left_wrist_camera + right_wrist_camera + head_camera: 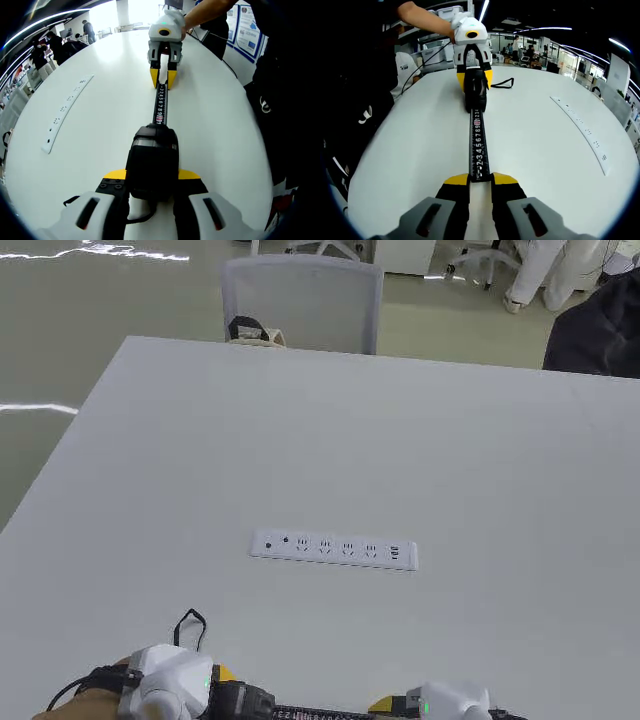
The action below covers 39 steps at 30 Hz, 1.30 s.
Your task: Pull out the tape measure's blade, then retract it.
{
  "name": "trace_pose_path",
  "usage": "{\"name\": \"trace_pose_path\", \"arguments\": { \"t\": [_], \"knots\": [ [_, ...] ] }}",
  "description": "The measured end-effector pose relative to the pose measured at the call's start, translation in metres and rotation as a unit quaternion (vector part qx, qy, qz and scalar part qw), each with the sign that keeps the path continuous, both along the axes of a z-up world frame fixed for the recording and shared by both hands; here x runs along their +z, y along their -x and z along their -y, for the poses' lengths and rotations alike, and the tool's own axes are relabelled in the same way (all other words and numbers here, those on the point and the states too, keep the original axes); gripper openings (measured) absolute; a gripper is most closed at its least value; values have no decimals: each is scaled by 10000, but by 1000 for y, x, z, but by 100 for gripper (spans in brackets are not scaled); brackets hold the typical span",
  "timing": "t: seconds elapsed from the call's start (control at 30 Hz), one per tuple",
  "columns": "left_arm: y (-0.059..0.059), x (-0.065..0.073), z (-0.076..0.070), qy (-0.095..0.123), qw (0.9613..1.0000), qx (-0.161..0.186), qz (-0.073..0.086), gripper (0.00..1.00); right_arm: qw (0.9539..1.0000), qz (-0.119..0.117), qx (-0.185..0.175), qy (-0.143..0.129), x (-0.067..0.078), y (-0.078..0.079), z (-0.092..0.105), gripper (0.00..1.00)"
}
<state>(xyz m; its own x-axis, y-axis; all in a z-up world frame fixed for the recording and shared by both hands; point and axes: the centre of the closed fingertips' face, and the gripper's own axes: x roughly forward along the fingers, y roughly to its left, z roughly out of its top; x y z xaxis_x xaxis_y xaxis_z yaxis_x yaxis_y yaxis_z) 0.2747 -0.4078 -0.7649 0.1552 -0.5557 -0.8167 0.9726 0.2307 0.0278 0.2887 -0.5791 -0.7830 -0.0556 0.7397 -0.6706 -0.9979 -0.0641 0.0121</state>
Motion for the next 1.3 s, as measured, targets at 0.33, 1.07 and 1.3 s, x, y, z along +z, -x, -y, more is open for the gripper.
{"name": "trace_pose_path", "arguments": {
  "t": [0.33, 1.07, 1.3],
  "knots": [
    [1, 1, 0, 0, 10000, 15, 9, 29, 9997, -178, -144, 40, 1, -1, 0, 11],
    [1, 0, -2, 31, 10000, 65, 0, 29, 9997, -173, -76, 125, 3, -2, 10, 10],
    [1, 2, -1, 37, 10000, 74, 2, 29, 9996, -174, -120, 170, 4, -4, 19, 10]
  ]
}}
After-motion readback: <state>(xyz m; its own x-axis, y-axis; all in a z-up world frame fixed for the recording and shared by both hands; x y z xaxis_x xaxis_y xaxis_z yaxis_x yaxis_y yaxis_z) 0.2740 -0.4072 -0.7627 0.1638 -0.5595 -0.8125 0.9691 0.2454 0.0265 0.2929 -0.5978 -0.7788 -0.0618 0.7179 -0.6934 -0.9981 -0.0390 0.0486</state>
